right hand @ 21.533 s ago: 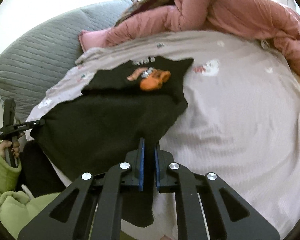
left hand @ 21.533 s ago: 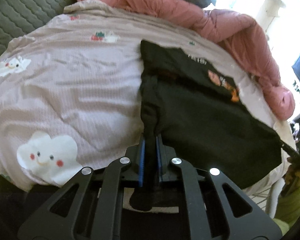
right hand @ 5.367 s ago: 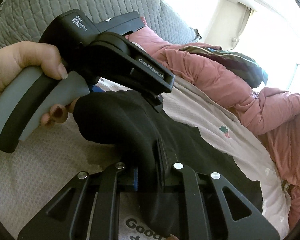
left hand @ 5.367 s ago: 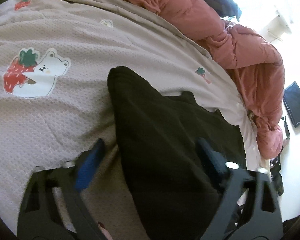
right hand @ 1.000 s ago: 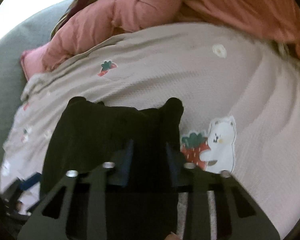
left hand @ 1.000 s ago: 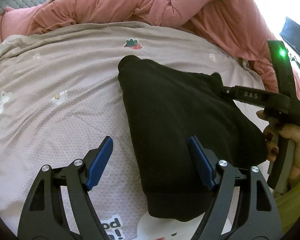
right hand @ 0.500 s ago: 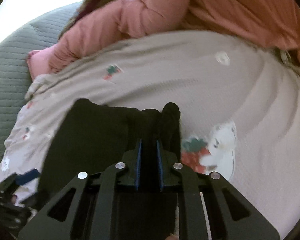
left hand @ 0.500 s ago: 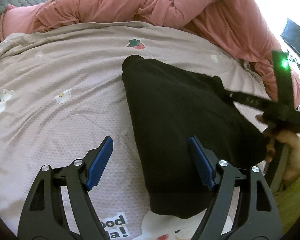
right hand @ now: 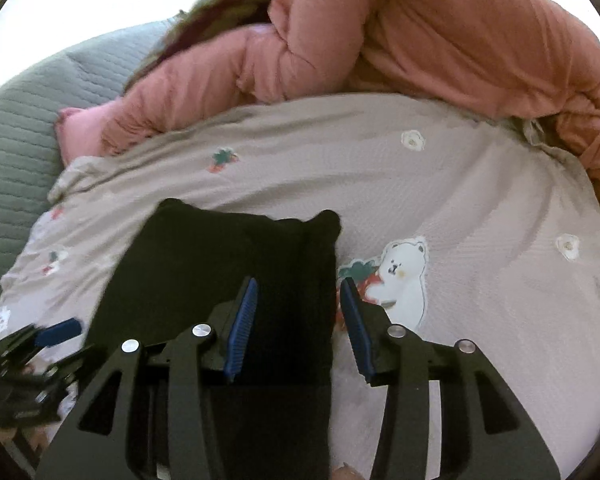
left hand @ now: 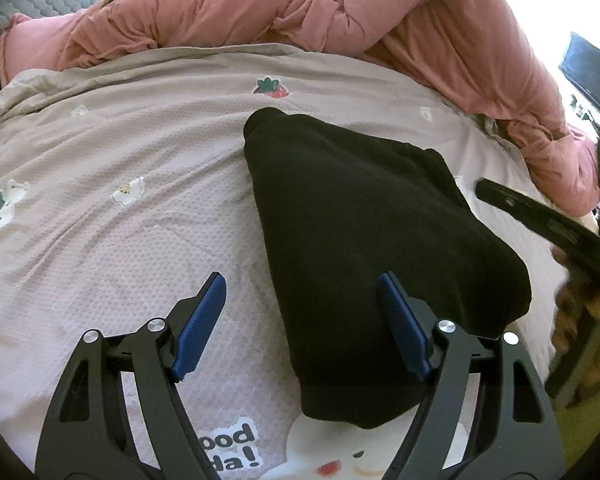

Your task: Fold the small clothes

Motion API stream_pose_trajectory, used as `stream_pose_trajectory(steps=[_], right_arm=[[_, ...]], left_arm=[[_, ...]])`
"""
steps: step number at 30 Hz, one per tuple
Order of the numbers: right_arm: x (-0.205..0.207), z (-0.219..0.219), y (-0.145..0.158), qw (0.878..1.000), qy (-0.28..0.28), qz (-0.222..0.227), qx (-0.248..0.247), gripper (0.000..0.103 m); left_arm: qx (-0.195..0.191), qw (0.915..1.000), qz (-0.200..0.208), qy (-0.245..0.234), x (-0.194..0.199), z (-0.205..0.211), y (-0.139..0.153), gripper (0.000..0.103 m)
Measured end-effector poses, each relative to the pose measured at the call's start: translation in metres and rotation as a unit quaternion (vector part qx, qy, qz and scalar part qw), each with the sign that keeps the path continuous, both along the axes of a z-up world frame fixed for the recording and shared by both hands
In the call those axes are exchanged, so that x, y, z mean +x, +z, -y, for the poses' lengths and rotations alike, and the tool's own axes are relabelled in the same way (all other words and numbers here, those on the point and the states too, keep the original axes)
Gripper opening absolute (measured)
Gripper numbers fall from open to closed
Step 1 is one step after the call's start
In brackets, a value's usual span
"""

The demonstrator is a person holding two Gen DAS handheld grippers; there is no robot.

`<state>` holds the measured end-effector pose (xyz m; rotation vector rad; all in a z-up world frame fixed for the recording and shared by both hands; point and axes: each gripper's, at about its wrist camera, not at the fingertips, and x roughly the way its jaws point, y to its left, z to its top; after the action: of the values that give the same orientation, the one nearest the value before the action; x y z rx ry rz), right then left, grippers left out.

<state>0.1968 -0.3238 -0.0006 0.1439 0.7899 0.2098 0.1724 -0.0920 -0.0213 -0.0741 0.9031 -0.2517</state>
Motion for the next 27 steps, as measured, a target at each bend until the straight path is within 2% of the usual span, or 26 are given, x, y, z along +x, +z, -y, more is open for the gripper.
stream_pose_trajectory(steps=[4,7,10,13,16,19,21,23,27], right_arm=[[-0.029,-0.003,0.002,1.000,0.022,0.002,0.020,0.041],[-0.038,-0.002,-0.009,0.999,0.021,-0.025,0.014,0.032],[-0.040,-0.001,-0.022,0.999,-0.009,-0.032,-0.024,0.035],[-0.042,0.001,-0.034,0.999,-0.015,-0.045,-0.010,0.035],[-0.044,-0.001,-0.031,0.999,-0.019,-0.043,-0.012,0.036],[-0.050,-0.001,-0.023,0.999,-0.022,-0.033,-0.013,0.043],[-0.054,0.002,-0.019,0.999,-0.027,-0.029,-0.011,0.056],[-0.060,0.005,-0.016,0.999,-0.030,-0.025,-0.003,0.058],[-0.070,0.007,-0.009,0.999,-0.028,-0.019,-0.006,0.066]], left_arm=[[0.005,1.0000,0.006,-0.001,-0.005,0.000,0.002,0.070],[0.002,1.0000,0.007,-0.001,-0.009,-0.001,0.002,0.070],[0.000,1.0000,0.007,-0.003,-0.012,-0.001,0.002,0.070],[0.000,1.0000,0.008,-0.003,-0.014,-0.002,0.002,0.070],[-0.001,1.0000,0.007,-0.001,-0.015,-0.003,0.002,0.071],[0.002,1.0000,0.006,0.001,-0.018,-0.003,0.004,0.074],[0.001,1.0000,0.005,0.003,-0.021,-0.004,0.005,0.074],[0.003,1.0000,0.004,0.003,-0.023,-0.005,0.006,0.076],[0.008,1.0000,0.002,0.003,-0.025,-0.005,0.008,0.078]])
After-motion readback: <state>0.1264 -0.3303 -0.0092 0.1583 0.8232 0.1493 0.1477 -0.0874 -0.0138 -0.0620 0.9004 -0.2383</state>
